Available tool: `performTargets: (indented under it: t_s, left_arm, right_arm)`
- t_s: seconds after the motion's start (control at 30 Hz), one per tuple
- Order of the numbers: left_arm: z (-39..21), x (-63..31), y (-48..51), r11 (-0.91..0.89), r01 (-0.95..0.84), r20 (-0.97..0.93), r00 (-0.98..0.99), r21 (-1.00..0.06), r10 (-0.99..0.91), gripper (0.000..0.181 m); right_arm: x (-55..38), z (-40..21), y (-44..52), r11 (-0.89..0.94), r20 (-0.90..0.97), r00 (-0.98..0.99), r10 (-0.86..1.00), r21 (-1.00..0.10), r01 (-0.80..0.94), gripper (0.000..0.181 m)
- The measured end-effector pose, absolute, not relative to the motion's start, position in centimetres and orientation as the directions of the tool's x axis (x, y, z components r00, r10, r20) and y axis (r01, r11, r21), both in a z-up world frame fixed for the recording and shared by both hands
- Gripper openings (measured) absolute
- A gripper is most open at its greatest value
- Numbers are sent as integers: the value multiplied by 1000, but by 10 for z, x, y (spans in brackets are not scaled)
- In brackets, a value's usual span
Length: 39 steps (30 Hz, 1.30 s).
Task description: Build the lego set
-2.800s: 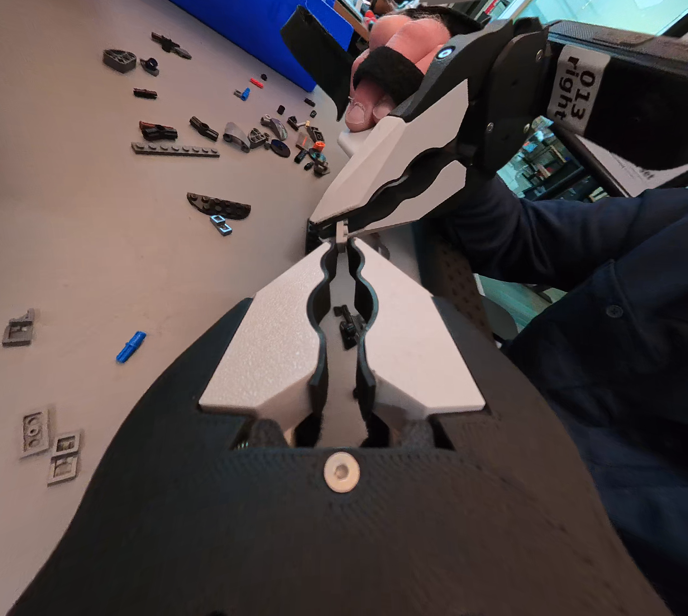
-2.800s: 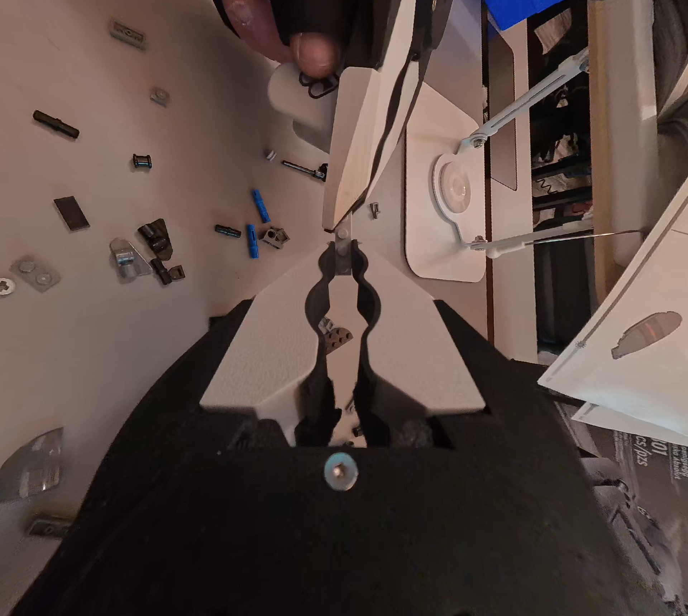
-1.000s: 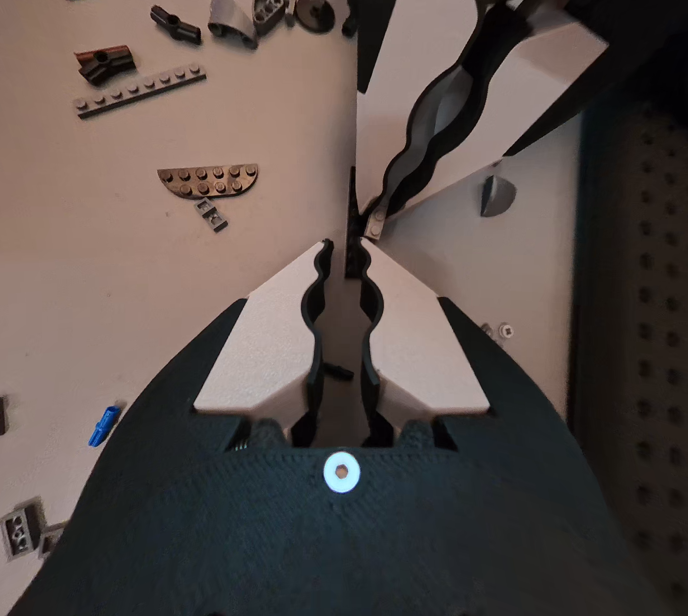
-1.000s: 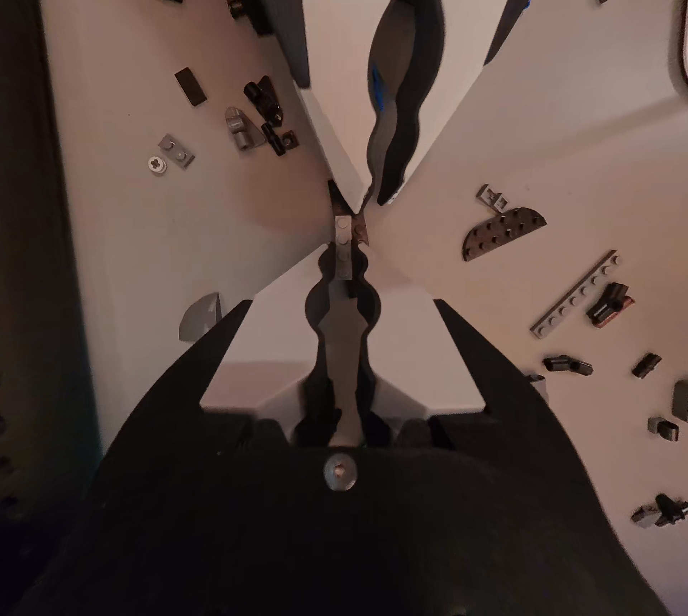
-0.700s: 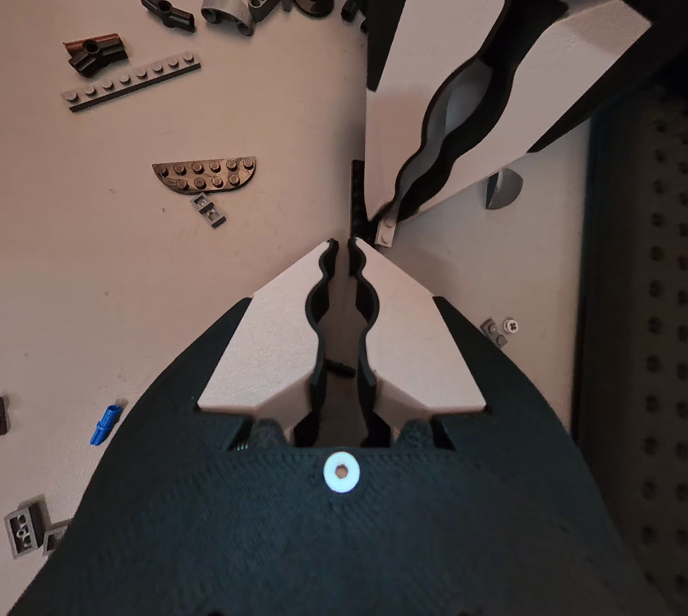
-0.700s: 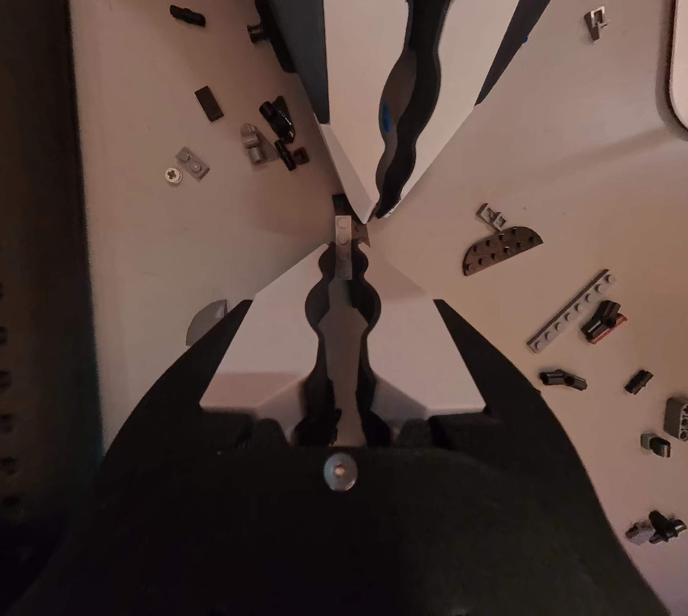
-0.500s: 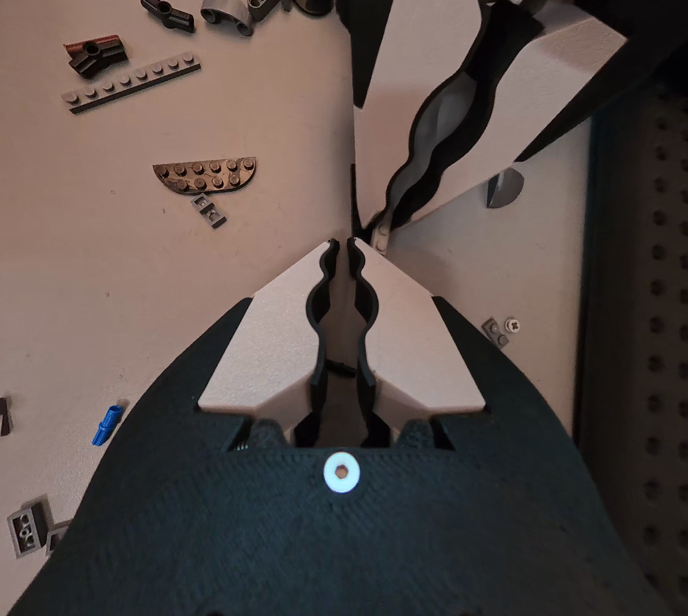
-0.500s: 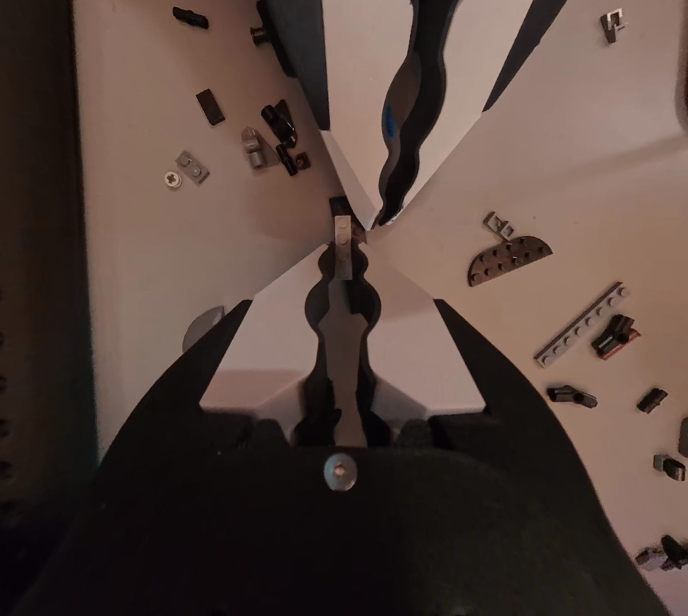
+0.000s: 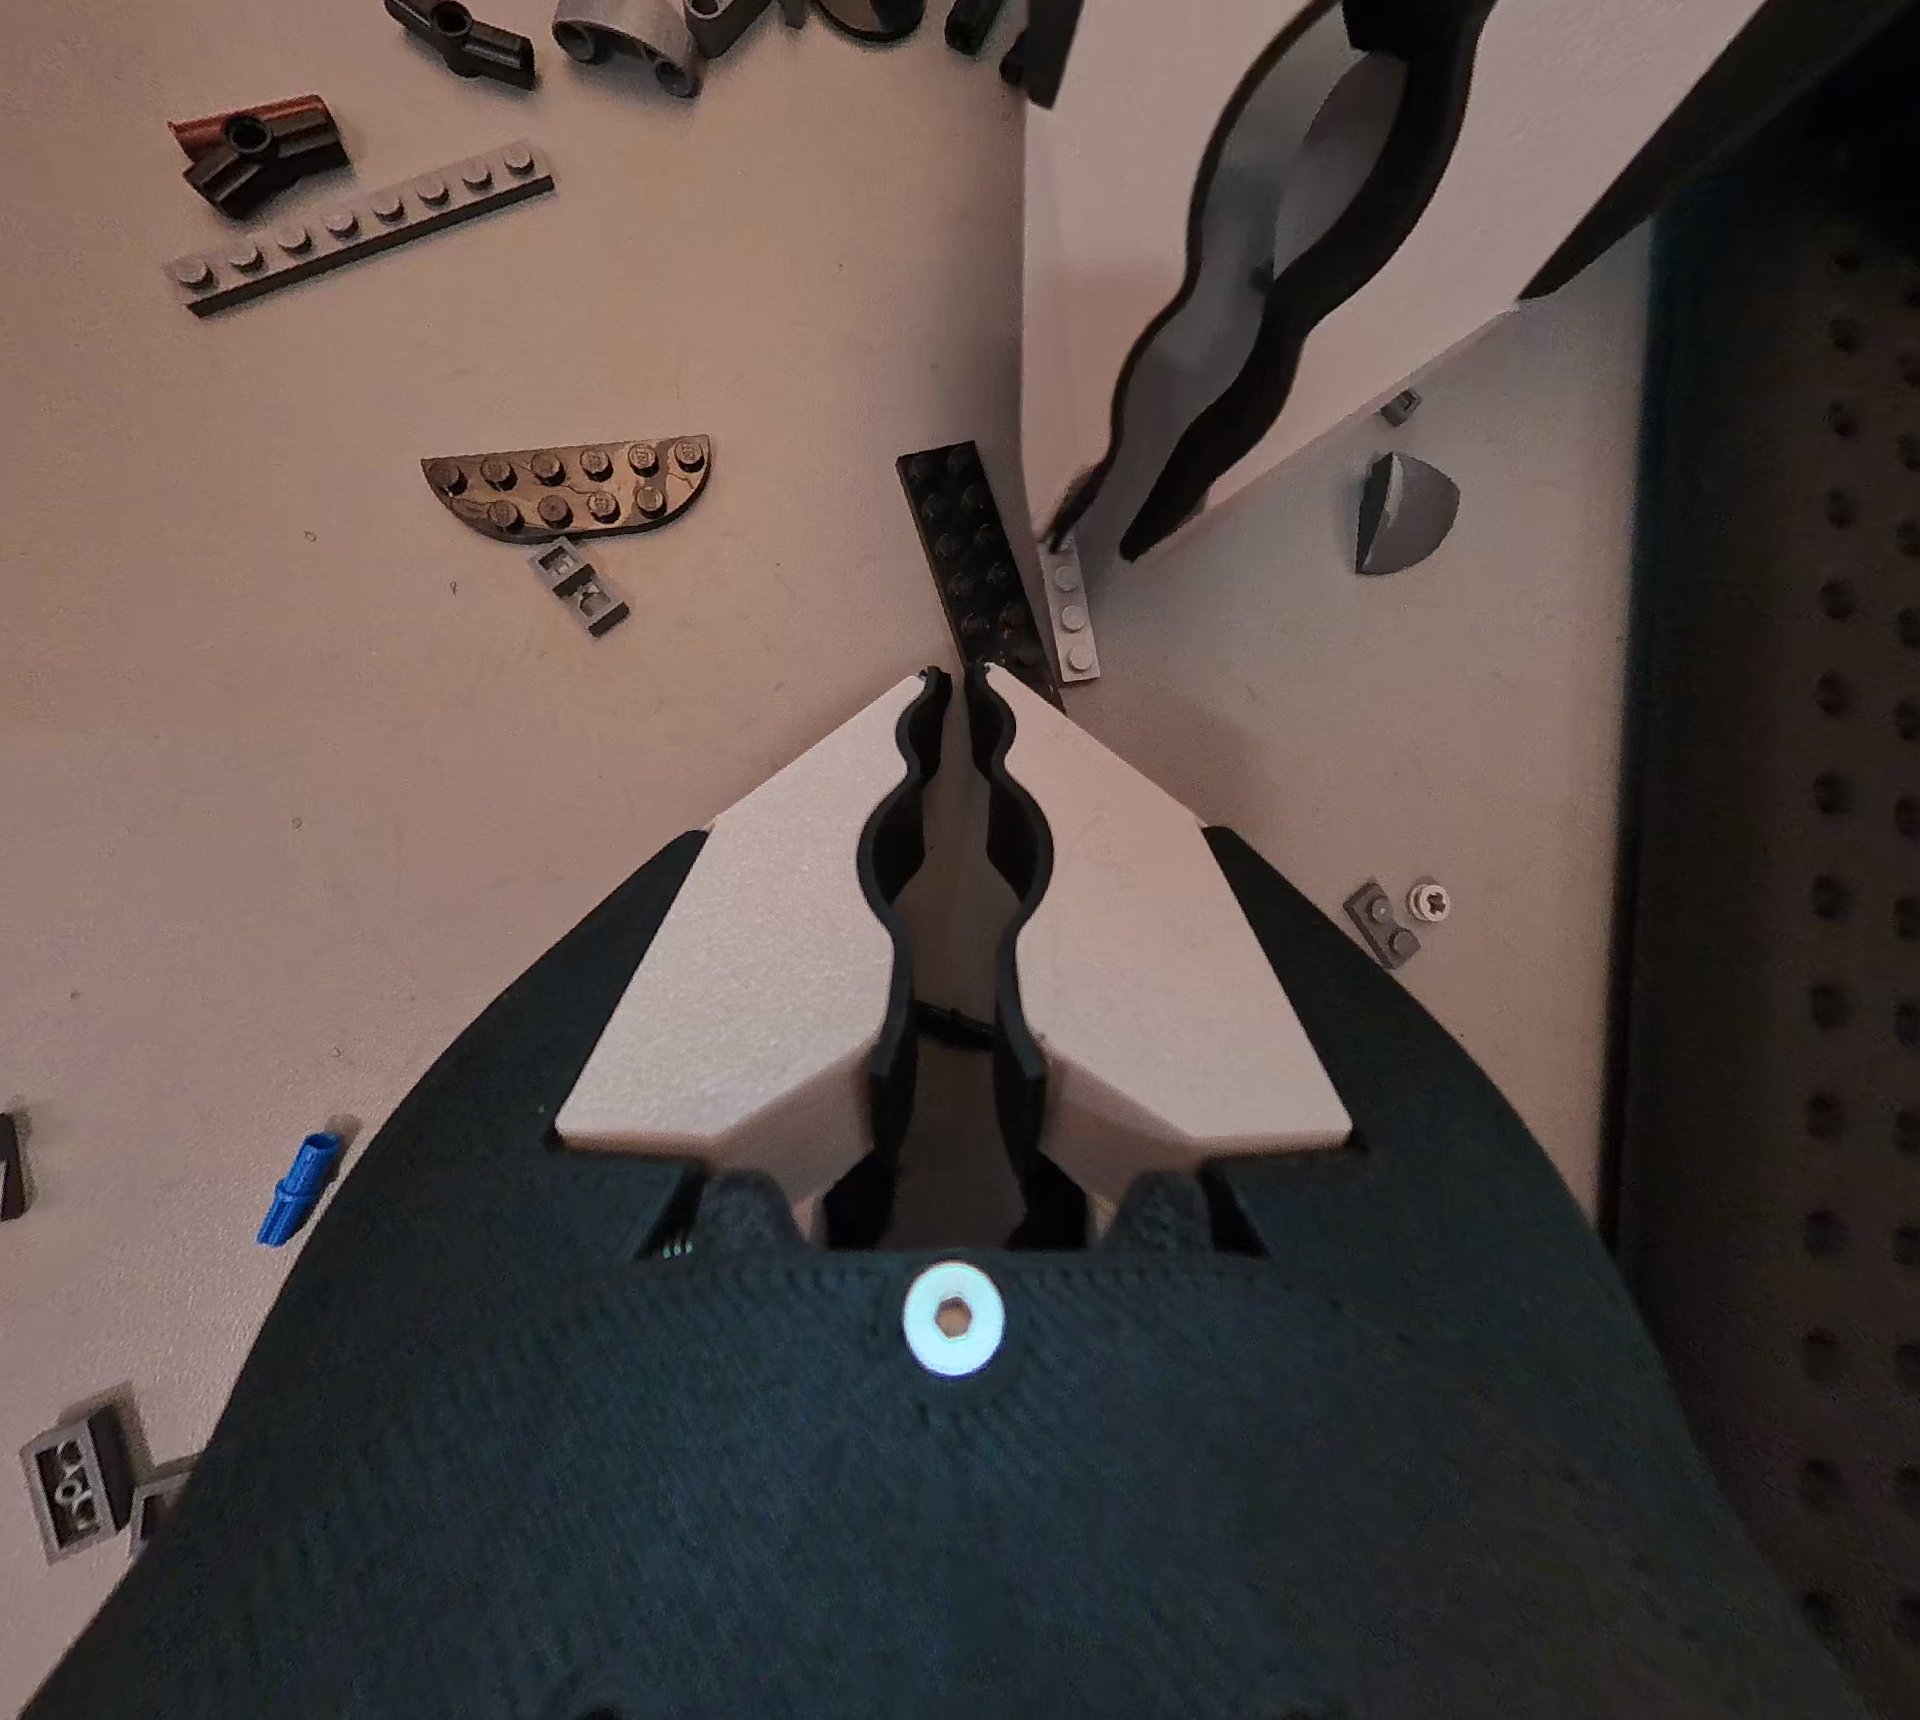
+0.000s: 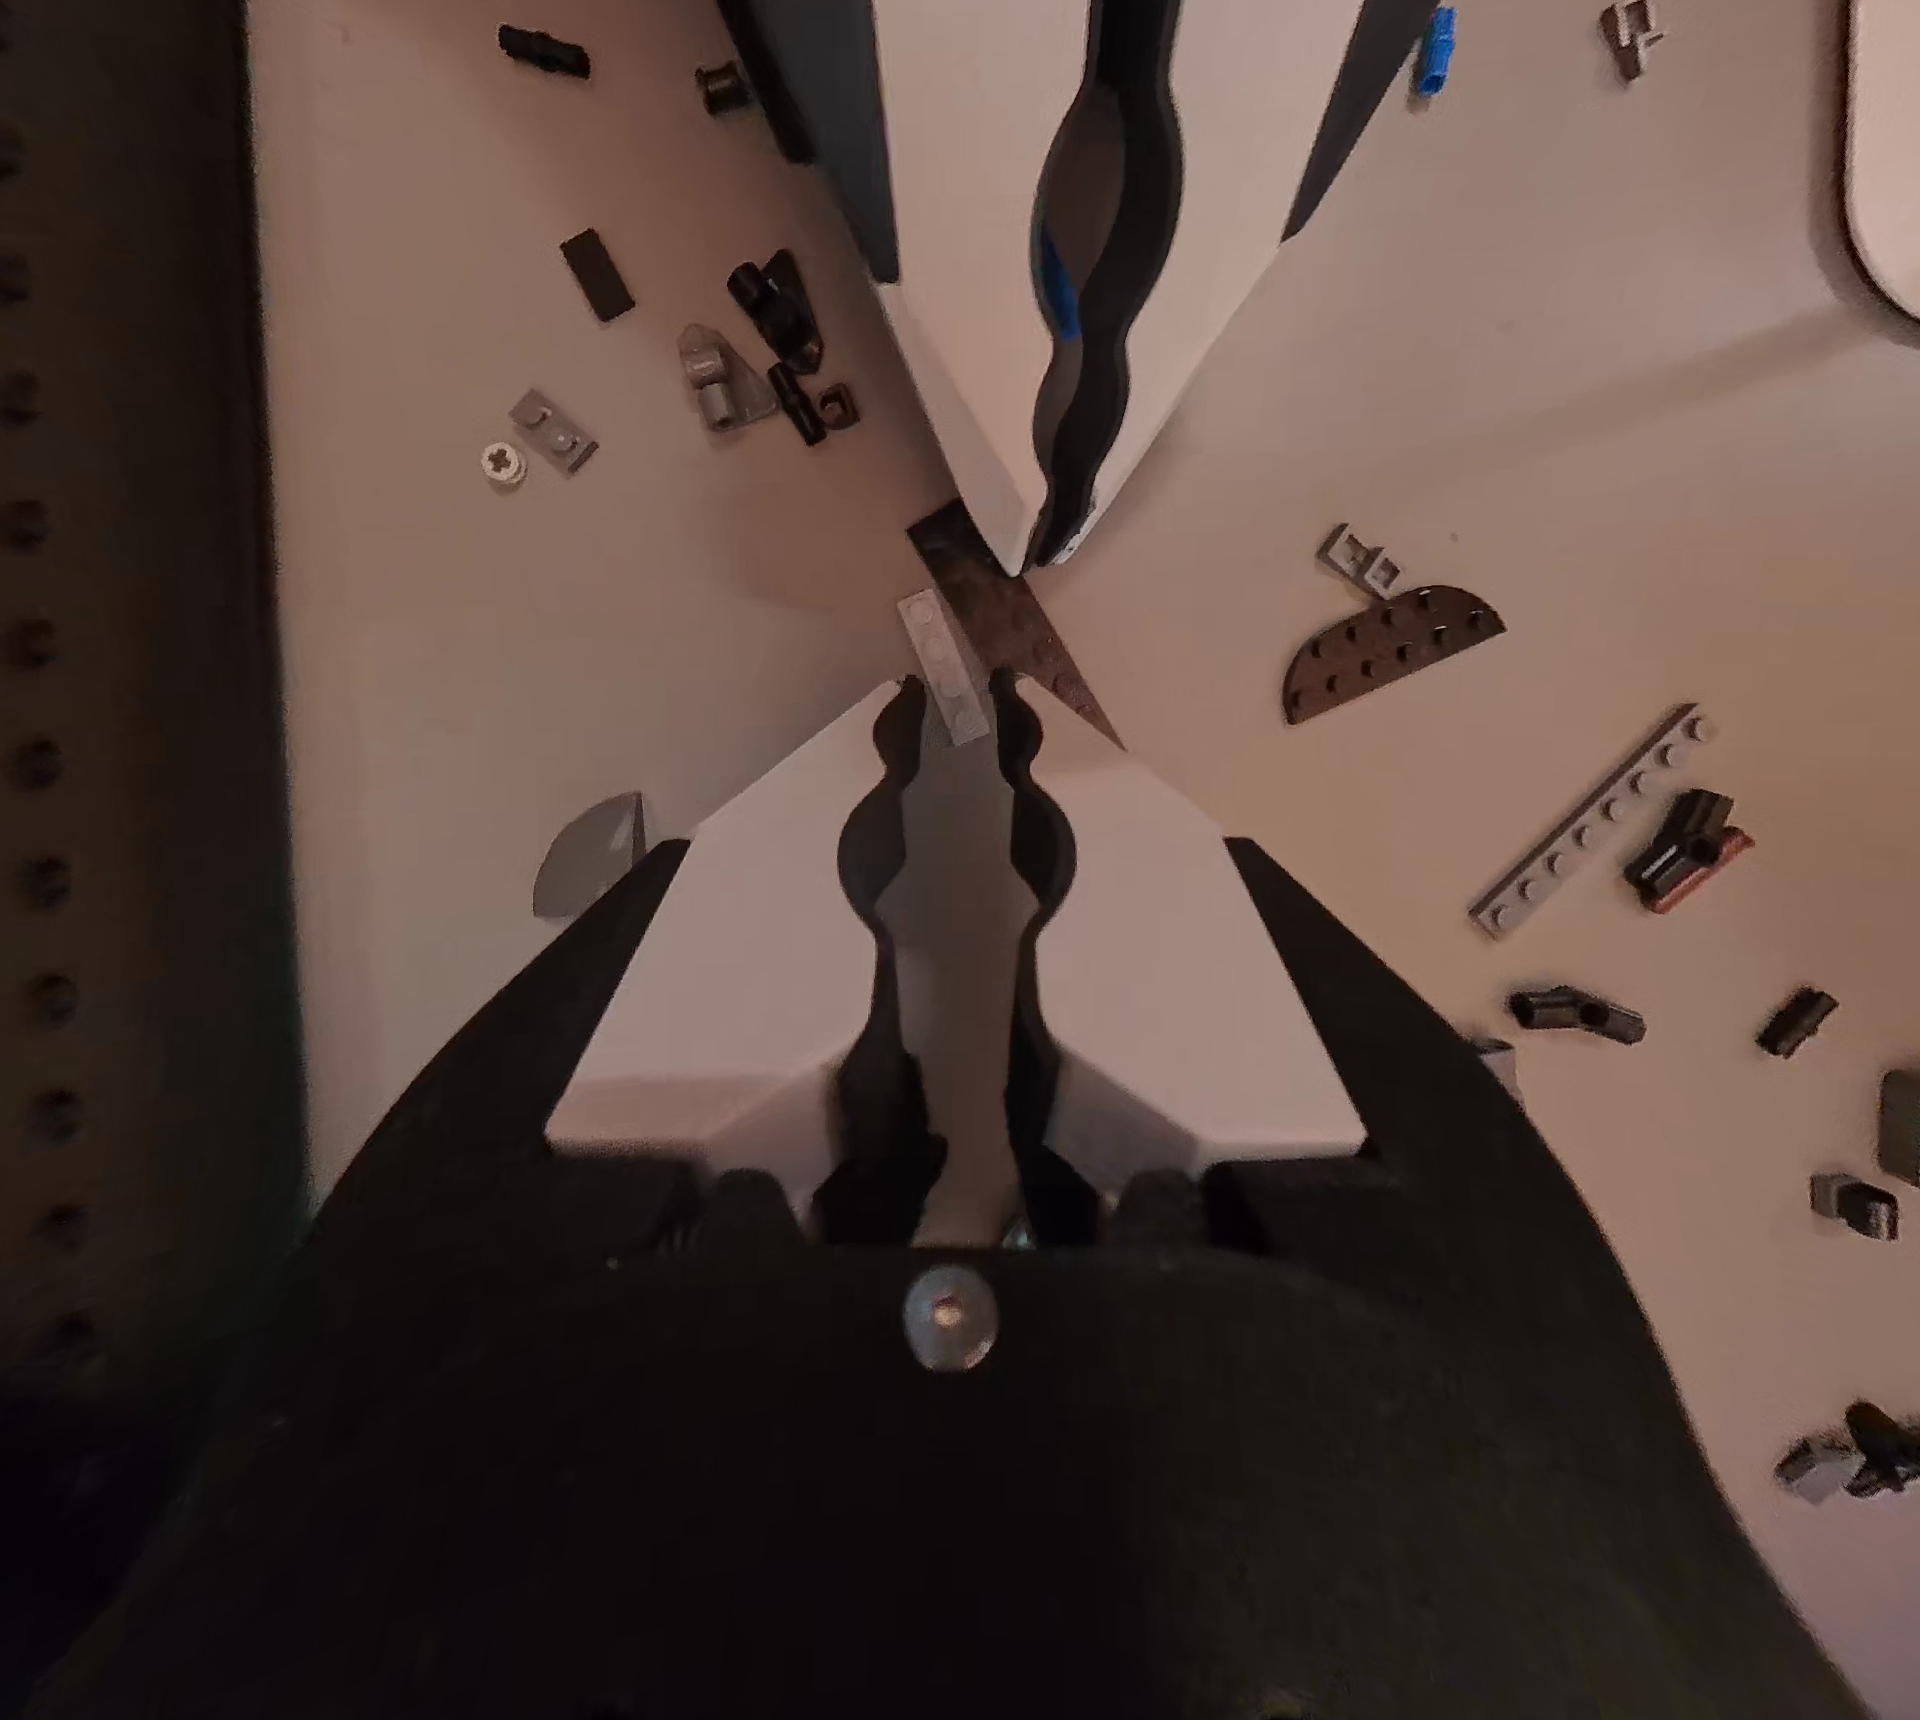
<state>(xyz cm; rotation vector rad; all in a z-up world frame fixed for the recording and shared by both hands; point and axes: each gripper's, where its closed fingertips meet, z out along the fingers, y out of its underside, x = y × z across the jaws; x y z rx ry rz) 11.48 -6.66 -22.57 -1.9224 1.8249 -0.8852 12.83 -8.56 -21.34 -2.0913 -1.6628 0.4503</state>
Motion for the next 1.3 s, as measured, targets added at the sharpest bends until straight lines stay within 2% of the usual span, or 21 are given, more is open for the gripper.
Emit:
performTargets:
  t_s: [0.27, 0.63, 0.77, 0.9, 1.1, 1.3]
  left_arm:
    - [-226, 115, -67, -113, -764, 202, -23, -635, -979, 2]
    - [-226, 114, -67, -109, -766, 202, -28, -634, -979, 2]
    - [-226, 114, -67, -110, -766, 206, -31, -634, -978, 2]
    - [-226, 113, -68, -107, -767, 210, -37, -632, -977, 1]
    - [-226, 112, -70, -106, -769, 221, -47, -630, -974, 1]
    - [-226, 111, -72, -99, -771, 221, -56, -629, -974, 1]
  right_arm:
    - [128, -227, -88, -180, 12, 208, 978, -461, 869, 11]
    - [125, -216, -84, -157, 29, 200, 979, -511, 845, 0]
    - [129, -222, -84, -145, 27, 179, 984, -477, 867, 0]
    - [119, -213, -92, -76, 42, 114, 993, -517, 852, 11]
    - [117, -226, -98, -59, 8, 71, 997, -469, 881, 18]
    - [116, -227, -101, -80, -34, 72, 997, -491, 868, 7]
